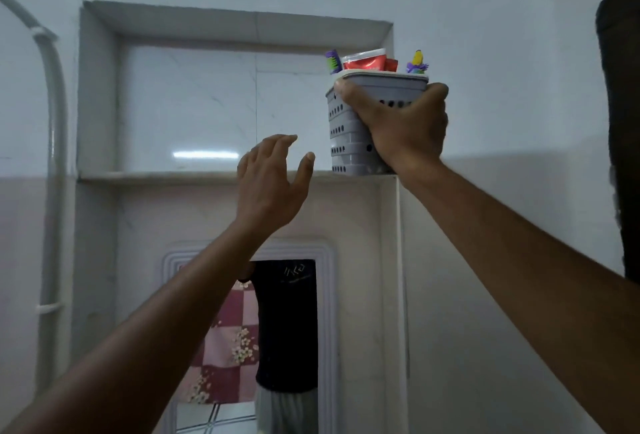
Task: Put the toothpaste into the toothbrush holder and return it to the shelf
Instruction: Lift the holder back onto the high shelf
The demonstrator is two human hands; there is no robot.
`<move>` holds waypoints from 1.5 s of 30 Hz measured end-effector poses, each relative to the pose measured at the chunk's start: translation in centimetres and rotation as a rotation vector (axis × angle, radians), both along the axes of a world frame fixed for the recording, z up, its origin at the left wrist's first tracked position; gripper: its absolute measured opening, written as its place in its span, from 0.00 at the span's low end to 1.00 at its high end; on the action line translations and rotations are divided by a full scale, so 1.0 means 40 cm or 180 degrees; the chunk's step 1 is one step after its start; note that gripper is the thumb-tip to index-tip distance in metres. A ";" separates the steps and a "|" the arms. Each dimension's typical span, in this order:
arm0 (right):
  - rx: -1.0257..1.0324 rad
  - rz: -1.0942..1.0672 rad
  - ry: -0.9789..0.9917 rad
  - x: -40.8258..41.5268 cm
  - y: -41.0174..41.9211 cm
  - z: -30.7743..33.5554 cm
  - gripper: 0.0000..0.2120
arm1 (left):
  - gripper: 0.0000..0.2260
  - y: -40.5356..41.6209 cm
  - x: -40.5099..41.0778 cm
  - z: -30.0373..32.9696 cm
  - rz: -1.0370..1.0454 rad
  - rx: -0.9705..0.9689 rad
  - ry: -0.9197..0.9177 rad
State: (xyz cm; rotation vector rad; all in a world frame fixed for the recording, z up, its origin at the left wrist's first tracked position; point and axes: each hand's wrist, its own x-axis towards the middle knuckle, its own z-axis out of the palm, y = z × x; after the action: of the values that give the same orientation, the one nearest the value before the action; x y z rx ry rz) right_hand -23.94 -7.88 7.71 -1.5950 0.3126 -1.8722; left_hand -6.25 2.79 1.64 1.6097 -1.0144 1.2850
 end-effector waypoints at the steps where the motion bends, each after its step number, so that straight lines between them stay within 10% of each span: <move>1: -0.0018 -0.0073 0.0023 0.017 -0.007 0.010 0.54 | 0.26 -0.016 0.022 0.007 0.0067 0.0096 0.0075; 22: -0.0171 -0.0534 0.0524 0.259 -0.166 0.043 0.65 | 0.28 -0.122 0.140 -0.034 0.0612 0.0524 0.0538; 33: -0.0462 -0.1036 0.1598 0.335 -0.190 -0.043 0.46 | 0.28 -0.124 0.151 -0.049 0.0736 0.0406 0.0351; 45: -0.0590 -0.1448 0.1735 0.336 -0.182 -0.048 0.48 | 0.28 -0.112 0.152 -0.052 0.0794 0.0480 0.0266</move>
State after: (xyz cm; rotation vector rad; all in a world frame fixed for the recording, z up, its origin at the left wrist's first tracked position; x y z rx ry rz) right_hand -10.51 -15.16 5.79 -2.3068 0.8138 -1.7810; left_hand -0.18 -1.69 -0.44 1.9382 -0.8980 1.3162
